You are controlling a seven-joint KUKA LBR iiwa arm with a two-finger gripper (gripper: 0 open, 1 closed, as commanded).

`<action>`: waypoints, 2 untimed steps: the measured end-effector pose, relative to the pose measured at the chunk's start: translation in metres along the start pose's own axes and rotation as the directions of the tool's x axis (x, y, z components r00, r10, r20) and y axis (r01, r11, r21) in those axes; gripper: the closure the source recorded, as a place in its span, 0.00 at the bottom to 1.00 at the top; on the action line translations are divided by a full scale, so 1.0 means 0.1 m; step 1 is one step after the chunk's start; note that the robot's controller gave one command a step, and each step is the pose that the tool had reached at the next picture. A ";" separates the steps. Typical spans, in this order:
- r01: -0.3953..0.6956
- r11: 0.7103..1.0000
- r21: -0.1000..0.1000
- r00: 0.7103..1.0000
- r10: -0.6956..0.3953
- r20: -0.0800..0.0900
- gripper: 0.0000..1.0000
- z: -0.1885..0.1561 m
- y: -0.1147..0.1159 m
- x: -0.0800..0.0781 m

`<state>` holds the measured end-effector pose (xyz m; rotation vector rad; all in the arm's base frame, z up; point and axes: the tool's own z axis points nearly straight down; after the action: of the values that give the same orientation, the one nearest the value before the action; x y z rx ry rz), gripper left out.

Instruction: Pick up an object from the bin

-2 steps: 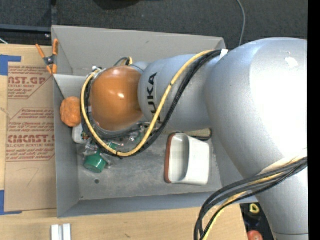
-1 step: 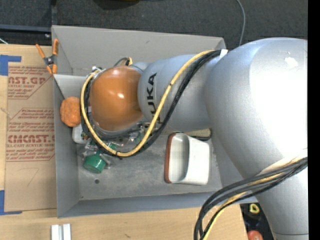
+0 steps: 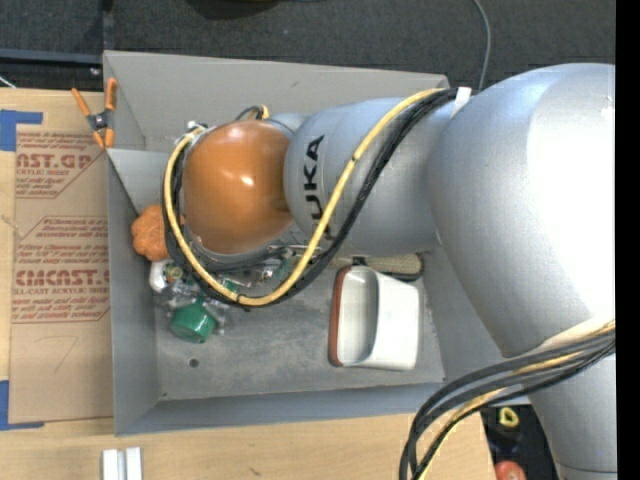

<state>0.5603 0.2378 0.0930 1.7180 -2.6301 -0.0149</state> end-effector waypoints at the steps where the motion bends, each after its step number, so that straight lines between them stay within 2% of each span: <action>1: 0.000 1.000 0.008 1.000 0.000 0.008 1.00 -0.35 -0.02 -0.03; 2: -0.002 1.000 0.008 1.000 0.002 0.011 1.00 -0.45 -0.01 -0.04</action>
Offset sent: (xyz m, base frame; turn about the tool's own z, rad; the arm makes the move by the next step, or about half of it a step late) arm 0.0022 0.0012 0.0445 -0.0003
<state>0.5631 0.2402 0.1383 1.7231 -2.6430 -0.0133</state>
